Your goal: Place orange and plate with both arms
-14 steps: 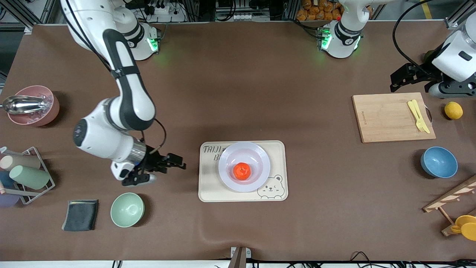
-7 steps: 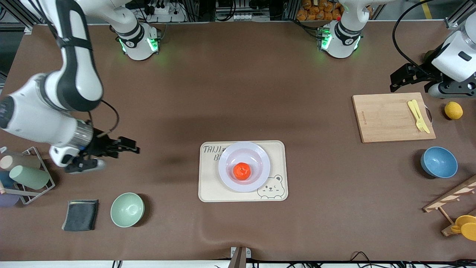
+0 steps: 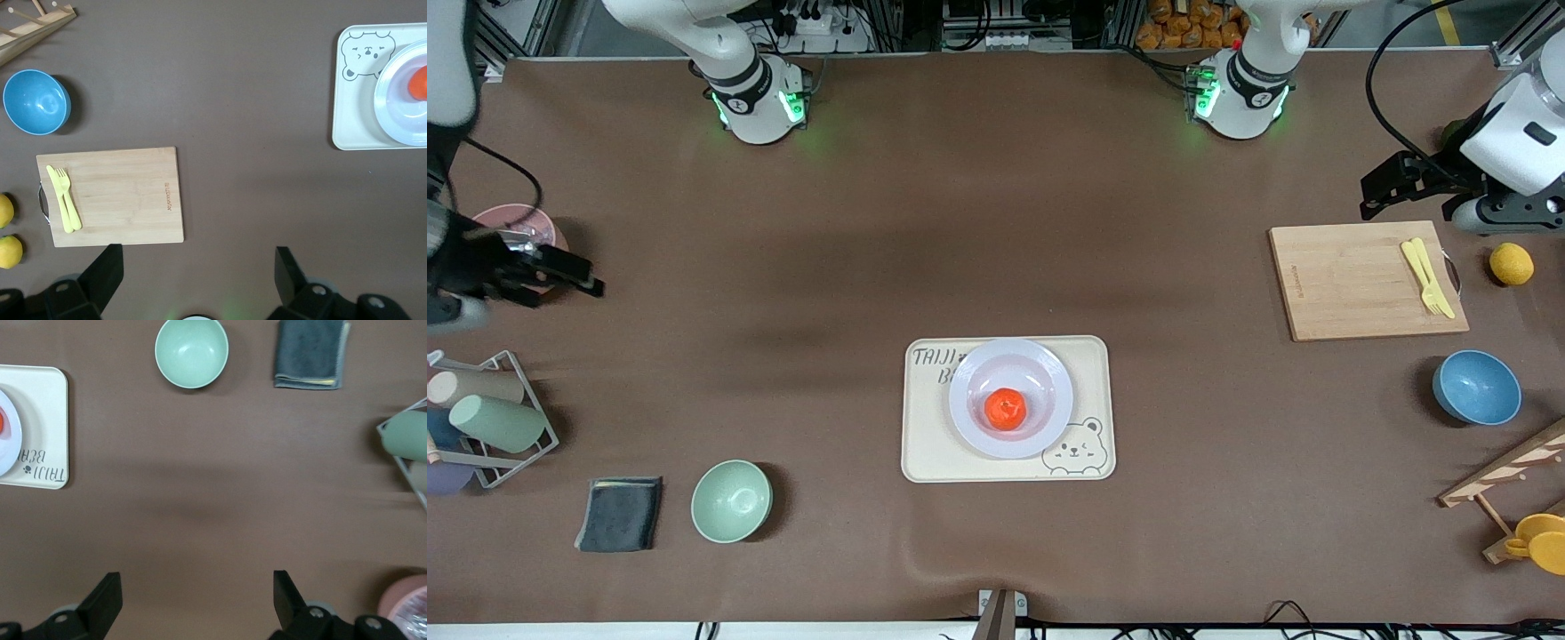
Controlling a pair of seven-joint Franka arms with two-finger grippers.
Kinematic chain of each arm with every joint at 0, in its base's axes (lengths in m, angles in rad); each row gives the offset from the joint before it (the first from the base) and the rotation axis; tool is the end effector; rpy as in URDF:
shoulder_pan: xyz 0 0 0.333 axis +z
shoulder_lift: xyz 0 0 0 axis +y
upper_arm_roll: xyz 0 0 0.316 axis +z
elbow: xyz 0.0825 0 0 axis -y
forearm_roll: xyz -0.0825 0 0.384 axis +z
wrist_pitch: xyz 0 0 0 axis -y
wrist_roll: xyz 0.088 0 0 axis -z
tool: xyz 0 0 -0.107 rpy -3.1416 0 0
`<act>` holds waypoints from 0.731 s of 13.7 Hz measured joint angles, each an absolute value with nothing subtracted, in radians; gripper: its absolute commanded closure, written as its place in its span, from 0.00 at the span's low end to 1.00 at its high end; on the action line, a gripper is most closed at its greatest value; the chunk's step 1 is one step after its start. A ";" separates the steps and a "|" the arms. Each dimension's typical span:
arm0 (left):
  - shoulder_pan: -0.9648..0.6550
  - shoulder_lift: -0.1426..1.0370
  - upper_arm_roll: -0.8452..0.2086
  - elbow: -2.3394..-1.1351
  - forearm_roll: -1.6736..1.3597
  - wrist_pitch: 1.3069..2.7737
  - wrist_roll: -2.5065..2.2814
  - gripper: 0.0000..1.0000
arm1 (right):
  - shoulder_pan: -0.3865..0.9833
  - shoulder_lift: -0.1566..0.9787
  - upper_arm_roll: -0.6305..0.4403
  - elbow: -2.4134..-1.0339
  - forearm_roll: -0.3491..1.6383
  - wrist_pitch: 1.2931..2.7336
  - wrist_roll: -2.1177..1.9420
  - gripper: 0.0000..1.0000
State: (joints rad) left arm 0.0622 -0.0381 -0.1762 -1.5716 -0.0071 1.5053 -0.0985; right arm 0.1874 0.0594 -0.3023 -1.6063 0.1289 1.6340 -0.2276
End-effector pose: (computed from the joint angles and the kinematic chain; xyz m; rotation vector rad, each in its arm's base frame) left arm 0.5324 -0.0637 0.6389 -3.1385 0.0245 0.0450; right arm 0.5734 -0.0484 0.5817 -3.0234 -0.1557 0.0145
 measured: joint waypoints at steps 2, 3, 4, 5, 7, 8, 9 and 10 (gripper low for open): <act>0.063 -0.038 -0.176 -1.556 -0.007 1.505 -0.099 0.00 | 0.062 0.001 -0.186 -1.603 0.102 1.584 -0.203 0.00; 0.064 -0.038 -0.176 -1.552 -0.007 1.505 -0.098 0.00 | 0.029 -0.019 -0.162 -1.602 0.099 1.566 -0.163 0.00; 0.064 -0.038 -0.176 -1.551 -0.007 1.505 -0.098 0.00 | 0.015 -0.031 -0.152 -1.596 0.098 1.545 -0.112 0.00; 0.064 -0.038 -0.175 -1.551 -0.007 1.505 -0.098 0.00 | 0.008 -0.036 -0.144 -1.583 0.097 1.523 -0.068 0.00; 0.065 -0.038 -0.175 -1.551 -0.007 1.505 -0.098 0.00 | -0.010 -0.037 -0.117 -1.557 0.090 1.500 -0.029 0.00; 0.066 -0.038 -0.174 -1.551 -0.007 1.505 -0.098 0.00 | -0.025 -0.037 -0.097 -1.550 0.074 1.499 -0.025 0.00; 0.066 -0.038 -0.172 -1.551 -0.007 1.505 -0.098 0.00 | -0.038 -0.037 -0.075 -1.544 0.053 1.499 -0.024 0.00; 0.067 -0.038 -0.170 -1.551 -0.007 1.505 -0.098 0.00 | -0.046 -0.037 -0.059 -1.539 0.038 1.499 -0.022 0.00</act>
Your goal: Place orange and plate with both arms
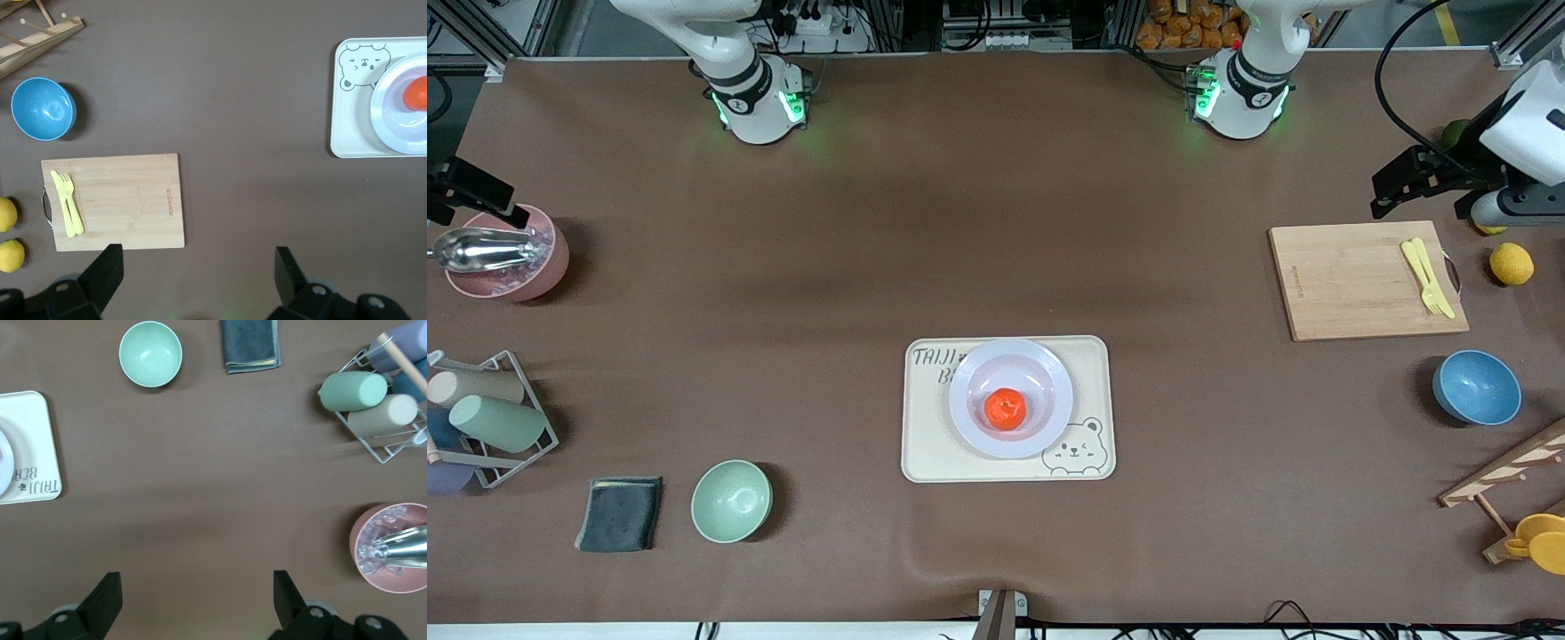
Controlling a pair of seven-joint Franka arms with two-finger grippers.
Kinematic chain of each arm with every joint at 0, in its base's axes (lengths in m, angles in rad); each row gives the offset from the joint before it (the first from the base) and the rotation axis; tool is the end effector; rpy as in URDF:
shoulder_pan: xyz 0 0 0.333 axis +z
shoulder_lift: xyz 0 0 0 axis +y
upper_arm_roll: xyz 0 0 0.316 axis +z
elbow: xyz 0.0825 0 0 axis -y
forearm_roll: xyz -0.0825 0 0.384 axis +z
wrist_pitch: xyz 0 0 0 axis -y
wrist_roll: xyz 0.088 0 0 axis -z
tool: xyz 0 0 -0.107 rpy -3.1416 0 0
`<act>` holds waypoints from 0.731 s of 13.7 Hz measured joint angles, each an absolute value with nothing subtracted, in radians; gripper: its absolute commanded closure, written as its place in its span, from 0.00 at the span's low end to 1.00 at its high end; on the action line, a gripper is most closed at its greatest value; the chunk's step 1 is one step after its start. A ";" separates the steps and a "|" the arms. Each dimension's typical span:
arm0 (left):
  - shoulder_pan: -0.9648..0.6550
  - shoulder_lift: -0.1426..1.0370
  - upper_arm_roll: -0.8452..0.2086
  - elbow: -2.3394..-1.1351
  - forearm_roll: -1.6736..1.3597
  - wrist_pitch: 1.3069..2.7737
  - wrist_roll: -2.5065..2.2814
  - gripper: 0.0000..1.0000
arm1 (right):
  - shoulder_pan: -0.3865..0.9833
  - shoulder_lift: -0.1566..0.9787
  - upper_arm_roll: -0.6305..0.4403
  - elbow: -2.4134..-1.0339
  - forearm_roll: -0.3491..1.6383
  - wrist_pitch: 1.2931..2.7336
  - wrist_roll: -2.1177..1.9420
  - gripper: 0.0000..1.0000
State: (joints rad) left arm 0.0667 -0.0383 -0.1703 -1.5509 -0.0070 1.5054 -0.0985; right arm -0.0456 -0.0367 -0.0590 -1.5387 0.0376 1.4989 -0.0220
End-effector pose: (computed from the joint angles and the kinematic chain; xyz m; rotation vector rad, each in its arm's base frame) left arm 0.5331 -0.0582 0.6487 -3.1413 0.0085 0.0122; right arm 0.5334 -0.0524 0.6533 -3.0993 0.1239 0.0010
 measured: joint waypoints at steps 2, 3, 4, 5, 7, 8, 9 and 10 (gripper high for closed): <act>0.067 -0.038 -0.166 -1.551 -0.007 1.505 -0.098 0.00 | -0.046 -0.037 -0.045 -1.534 0.024 1.499 -0.016 0.00; 0.067 -0.038 -0.165 -1.551 -0.007 1.505 -0.098 0.00 | -0.046 -0.037 -0.043 -1.532 0.021 1.499 -0.014 0.00; 0.067 -0.038 -0.165 -1.551 -0.007 1.505 -0.098 0.00 | -0.046 -0.037 -0.043 -1.531 0.020 1.500 -0.013 0.00; 0.067 -0.038 -0.165 -1.551 -0.007 1.505 -0.098 0.00 | -0.046 -0.037 -0.043 -1.531 0.020 1.502 -0.013 0.00; 0.067 -0.038 -0.165 -1.551 -0.007 1.505 -0.098 0.00 | -0.046 -0.034 -0.043 -1.531 0.020 1.504 -0.013 0.00; 0.067 -0.038 -0.165 -1.551 -0.007 1.505 -0.098 0.00 | -0.046 -0.032 -0.043 -1.531 0.020 1.505 -0.017 0.00; 0.067 -0.038 -0.165 -1.551 -0.007 1.505 -0.098 0.00 | -0.046 -0.029 -0.042 -1.532 0.020 1.506 -0.031 0.00; 0.067 -0.038 -0.165 -1.551 -0.007 1.505 -0.098 0.00 | -0.046 -0.027 -0.040 -1.534 0.020 1.506 -0.049 0.00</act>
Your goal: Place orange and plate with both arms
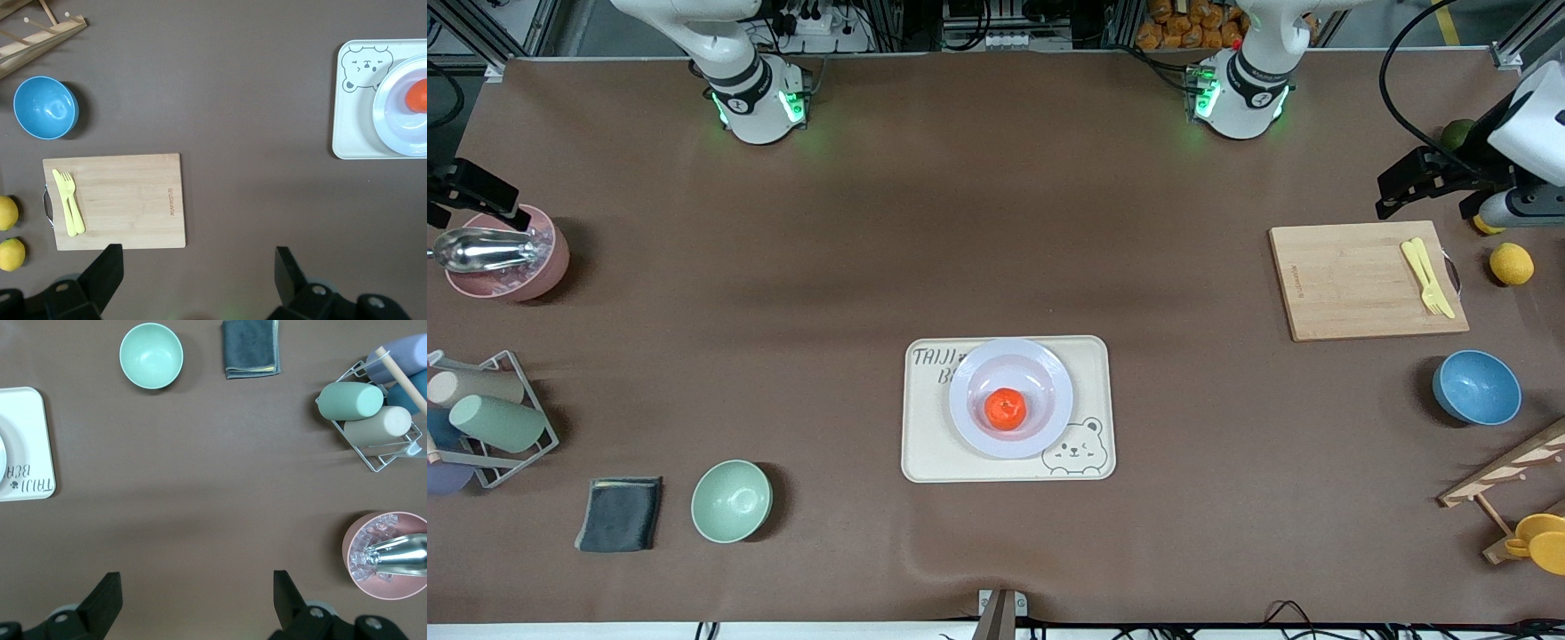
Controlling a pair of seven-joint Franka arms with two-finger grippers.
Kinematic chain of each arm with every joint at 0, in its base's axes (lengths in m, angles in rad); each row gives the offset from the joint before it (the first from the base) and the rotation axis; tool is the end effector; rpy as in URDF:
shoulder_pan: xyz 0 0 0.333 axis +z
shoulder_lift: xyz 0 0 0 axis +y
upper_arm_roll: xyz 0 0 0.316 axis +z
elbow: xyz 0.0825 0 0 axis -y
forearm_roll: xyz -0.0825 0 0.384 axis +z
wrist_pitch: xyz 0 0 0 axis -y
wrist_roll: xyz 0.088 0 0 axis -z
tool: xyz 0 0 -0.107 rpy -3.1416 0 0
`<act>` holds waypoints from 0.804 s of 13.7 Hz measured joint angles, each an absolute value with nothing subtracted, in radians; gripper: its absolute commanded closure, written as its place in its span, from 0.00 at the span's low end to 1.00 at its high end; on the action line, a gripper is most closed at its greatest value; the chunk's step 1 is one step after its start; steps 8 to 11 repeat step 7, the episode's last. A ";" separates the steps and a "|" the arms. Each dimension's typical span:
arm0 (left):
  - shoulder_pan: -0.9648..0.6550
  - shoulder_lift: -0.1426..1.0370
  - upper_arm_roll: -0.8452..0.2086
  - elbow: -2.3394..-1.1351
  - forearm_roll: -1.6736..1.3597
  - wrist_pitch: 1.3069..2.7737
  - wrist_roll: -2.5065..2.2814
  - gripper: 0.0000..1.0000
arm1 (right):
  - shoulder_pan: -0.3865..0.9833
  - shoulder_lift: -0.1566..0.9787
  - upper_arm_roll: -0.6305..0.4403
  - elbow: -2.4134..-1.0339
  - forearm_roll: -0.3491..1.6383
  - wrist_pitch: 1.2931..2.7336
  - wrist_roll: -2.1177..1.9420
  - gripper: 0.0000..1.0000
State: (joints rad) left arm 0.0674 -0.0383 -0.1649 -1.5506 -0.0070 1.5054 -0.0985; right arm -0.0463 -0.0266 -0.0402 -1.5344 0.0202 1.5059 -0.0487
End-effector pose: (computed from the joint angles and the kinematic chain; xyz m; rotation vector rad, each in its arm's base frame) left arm 0.5335 -0.0549 0.6488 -3.1416 -0.0011 0.0117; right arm 0.5381 -0.0447 0.6504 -3.1198 0.0569 0.0008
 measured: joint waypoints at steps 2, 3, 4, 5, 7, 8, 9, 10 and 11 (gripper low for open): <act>0.067 -0.038 -0.165 -1.551 -0.007 1.505 -0.098 0.00 | -0.046 -0.023 -0.039 -1.542 0.020 1.504 -0.069 0.00; 0.067 -0.038 -0.164 -1.550 -0.007 1.505 -0.098 0.00 | -0.046 -0.022 -0.038 -1.542 0.020 1.503 -0.072 0.00; 0.068 -0.038 -0.164 -1.549 -0.007 1.505 -0.098 0.00 | -0.046 -0.022 -0.037 -1.542 0.020 1.501 -0.074 0.00; 0.068 -0.038 -0.163 -1.548 -0.007 1.505 -0.098 0.00 | -0.046 -0.022 -0.037 -1.542 0.020 1.501 -0.074 0.00; 0.068 -0.038 -0.162 -1.547 -0.007 1.505 -0.098 0.00 | -0.046 -0.022 -0.035 -1.542 0.020 1.501 -0.076 0.00; 0.068 -0.038 -0.162 -1.547 -0.007 1.505 -0.098 0.00 | -0.046 -0.022 -0.035 -1.542 0.020 1.501 -0.076 0.00; 0.068 -0.038 -0.162 -1.547 -0.007 1.505 -0.098 0.00 | -0.046 -0.022 -0.035 -1.542 0.020 1.501 -0.076 0.00; 0.068 -0.038 -0.162 -1.547 -0.007 1.505 -0.098 0.00 | -0.046 -0.022 -0.035 -1.542 0.020 1.501 -0.076 0.00; 0.068 -0.038 -0.162 -1.547 -0.007 1.505 -0.098 0.00 | -0.046 -0.022 -0.035 -1.542 0.020 1.501 -0.076 0.00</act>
